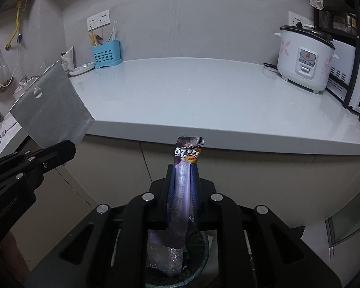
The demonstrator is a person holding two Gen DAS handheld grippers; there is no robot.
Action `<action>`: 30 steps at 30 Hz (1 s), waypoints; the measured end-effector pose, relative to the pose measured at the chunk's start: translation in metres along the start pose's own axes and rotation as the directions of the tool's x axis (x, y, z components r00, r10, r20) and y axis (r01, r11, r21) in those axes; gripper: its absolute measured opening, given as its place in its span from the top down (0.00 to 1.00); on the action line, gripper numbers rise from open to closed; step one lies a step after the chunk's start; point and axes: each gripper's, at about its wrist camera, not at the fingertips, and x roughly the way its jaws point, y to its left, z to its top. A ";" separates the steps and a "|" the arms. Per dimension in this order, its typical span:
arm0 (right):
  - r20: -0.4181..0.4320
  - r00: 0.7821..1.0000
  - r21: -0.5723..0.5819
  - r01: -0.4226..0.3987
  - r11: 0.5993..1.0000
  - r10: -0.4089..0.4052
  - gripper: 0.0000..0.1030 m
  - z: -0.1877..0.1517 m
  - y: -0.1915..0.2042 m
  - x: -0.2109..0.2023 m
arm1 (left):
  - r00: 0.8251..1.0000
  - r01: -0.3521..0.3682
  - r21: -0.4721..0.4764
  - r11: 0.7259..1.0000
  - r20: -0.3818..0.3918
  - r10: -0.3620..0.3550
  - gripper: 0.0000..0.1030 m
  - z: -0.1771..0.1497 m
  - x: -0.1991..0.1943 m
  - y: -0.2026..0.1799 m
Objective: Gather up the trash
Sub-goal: 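Carry the paper sheet and purple wrapper down over the trash basket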
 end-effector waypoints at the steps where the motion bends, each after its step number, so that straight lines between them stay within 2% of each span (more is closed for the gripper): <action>1: 0.000 1.000 -0.004 -0.002 1.000 0.002 0.88 -0.005 0.002 0.000 | 1.000 0.000 0.001 1.000 -0.001 0.000 1.00 -0.004 0.000 0.000; 14: -0.035 0.999 0.000 0.023 1.000 -0.023 0.88 -0.053 0.002 0.028 | 0.997 -0.016 -0.023 1.000 -0.072 0.015 1.00 -0.073 0.023 0.009; 27: -0.125 0.991 -0.005 0.039 0.999 -0.039 0.88 -0.109 0.002 0.094 | 0.985 -0.020 -0.063 0.998 -0.172 0.009 1.00 -0.135 0.090 0.028; 30: -0.151 0.988 0.005 0.022 1.000 -0.021 0.88 -0.123 0.002 0.111 | 0.978 -0.030 -0.072 0.997 -0.207 0.015 1.00 -0.148 0.108 0.033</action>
